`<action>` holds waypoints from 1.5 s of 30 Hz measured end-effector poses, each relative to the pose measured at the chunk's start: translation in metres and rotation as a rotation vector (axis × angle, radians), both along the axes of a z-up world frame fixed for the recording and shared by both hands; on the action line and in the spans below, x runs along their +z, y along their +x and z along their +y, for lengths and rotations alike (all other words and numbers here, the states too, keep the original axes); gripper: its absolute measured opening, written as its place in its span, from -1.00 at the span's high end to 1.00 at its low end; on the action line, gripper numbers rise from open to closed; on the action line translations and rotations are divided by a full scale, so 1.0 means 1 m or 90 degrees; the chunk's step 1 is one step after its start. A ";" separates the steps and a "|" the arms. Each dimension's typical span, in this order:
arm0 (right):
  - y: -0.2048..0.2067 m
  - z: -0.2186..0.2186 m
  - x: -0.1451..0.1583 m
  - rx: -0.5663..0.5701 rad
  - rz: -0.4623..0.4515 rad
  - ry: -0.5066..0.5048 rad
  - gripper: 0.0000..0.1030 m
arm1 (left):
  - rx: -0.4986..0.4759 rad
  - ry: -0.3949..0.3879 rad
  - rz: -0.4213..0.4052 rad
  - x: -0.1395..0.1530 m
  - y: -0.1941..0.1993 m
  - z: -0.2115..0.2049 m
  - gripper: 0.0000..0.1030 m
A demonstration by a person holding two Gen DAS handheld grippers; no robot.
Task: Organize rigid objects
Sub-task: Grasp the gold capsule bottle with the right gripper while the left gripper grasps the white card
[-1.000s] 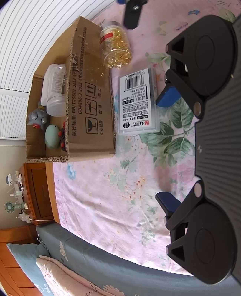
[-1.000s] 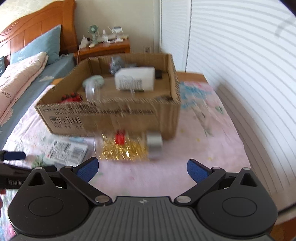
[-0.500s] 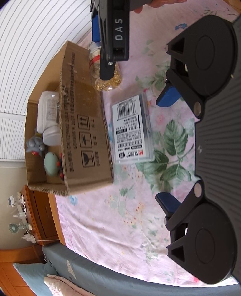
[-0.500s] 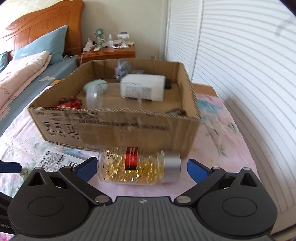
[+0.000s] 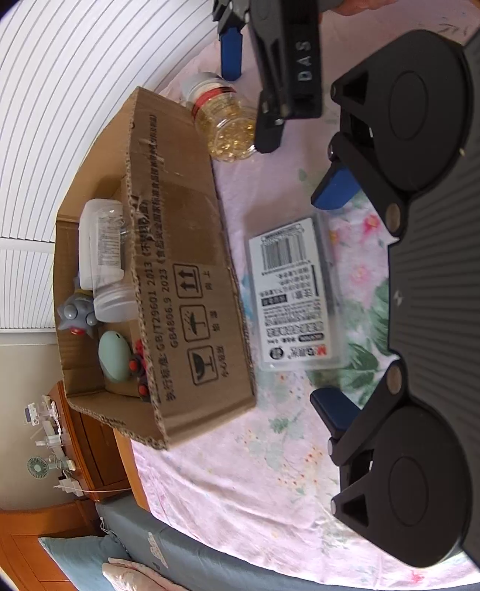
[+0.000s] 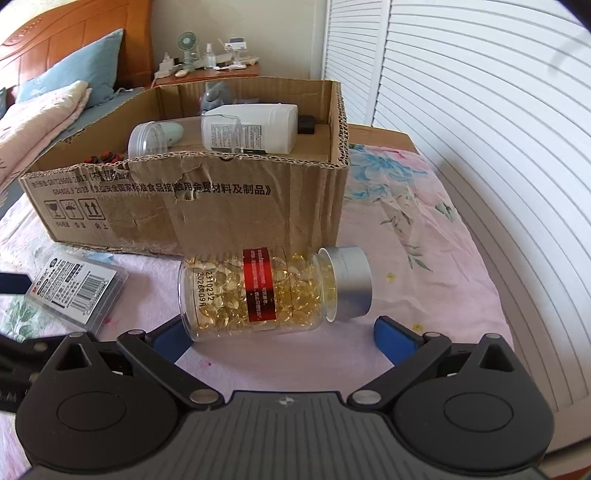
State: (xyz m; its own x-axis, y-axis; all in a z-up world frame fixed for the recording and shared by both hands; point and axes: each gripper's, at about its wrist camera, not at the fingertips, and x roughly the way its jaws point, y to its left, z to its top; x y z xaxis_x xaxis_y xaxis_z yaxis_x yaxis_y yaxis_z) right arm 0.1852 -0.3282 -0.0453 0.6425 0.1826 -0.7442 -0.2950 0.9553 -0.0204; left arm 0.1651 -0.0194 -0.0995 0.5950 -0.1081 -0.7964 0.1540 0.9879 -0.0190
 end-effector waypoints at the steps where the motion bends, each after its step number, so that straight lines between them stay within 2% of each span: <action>1: 0.001 -0.001 0.000 0.005 0.001 0.000 -1.00 | 0.002 -0.001 -0.002 0.000 0.002 -0.001 -0.98; 6: 0.001 -0.003 0.001 0.011 0.002 0.001 -1.00 | 0.007 0.000 -0.005 0.000 0.011 -0.003 -0.98; 13: 0.001 -0.002 0.002 0.012 0.004 -0.001 -1.00 | 0.027 0.000 -0.010 -0.001 0.006 0.015 -0.99; 18: 0.000 -0.003 0.001 0.012 -0.002 0.001 -1.00 | 0.037 0.000 -0.014 -0.002 0.011 0.009 -0.98; 22: -0.001 -0.003 0.001 0.012 -0.005 0.002 -1.00 | 0.030 -0.003 -0.018 -0.001 0.015 0.006 -0.93; 25: -0.001 -0.003 0.000 0.012 -0.007 0.002 -1.00 | 0.022 -0.003 -0.025 0.001 0.013 0.008 -0.73; 34: 0.005 0.000 0.004 0.006 0.015 -0.003 -1.00 | -0.002 -0.003 -0.023 0.001 0.017 0.010 -0.73; 45: 0.015 0.009 0.016 0.025 0.003 -0.014 -1.00 | -0.019 -0.001 -0.012 0.002 0.019 0.012 -0.72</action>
State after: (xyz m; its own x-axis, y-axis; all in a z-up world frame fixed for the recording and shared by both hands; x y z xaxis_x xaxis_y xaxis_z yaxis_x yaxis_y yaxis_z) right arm 0.1998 -0.3191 -0.0293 0.6323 0.1913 -0.7508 -0.3320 0.9425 -0.0395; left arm 0.1841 -0.0074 -0.0974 0.6066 -0.1273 -0.7848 0.1830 0.9829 -0.0180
